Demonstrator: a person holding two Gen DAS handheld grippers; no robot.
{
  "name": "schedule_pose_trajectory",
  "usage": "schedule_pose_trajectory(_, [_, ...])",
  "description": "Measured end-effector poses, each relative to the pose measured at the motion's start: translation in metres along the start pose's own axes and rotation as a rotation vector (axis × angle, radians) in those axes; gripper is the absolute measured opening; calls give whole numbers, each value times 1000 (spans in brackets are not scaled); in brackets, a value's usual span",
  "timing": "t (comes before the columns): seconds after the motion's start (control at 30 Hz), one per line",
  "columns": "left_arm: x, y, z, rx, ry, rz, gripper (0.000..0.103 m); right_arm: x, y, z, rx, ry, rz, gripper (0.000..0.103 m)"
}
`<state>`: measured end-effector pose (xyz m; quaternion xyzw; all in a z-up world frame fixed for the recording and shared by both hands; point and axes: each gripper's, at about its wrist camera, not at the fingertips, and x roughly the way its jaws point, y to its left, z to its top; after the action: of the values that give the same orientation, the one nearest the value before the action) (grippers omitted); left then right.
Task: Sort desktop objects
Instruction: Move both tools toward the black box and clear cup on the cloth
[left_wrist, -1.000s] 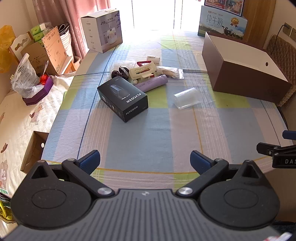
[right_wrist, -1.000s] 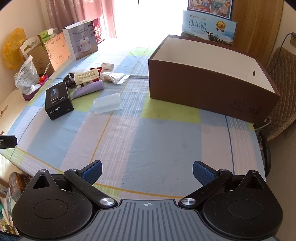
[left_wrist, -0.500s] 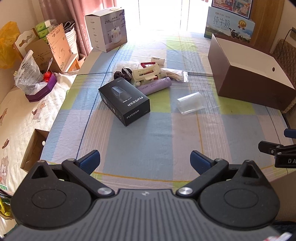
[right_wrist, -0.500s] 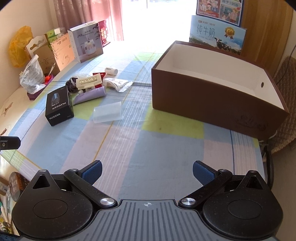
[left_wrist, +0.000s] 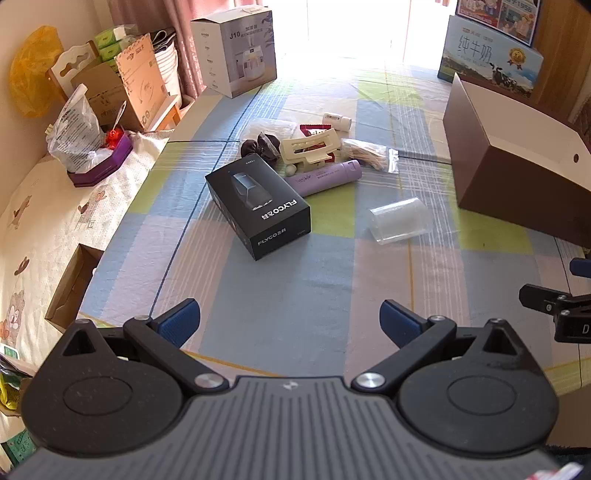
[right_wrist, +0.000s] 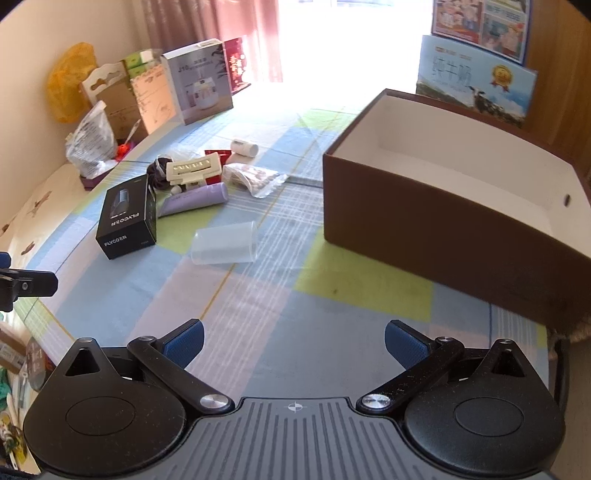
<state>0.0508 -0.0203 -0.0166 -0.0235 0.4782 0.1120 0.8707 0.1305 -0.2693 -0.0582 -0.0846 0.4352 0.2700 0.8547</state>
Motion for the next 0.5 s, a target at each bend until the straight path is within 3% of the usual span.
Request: schedule_pose_trajectory(0.5, [24, -14, 3, -123, 35, 86, 102, 35, -7, 21, -72, -12, 119, 101])
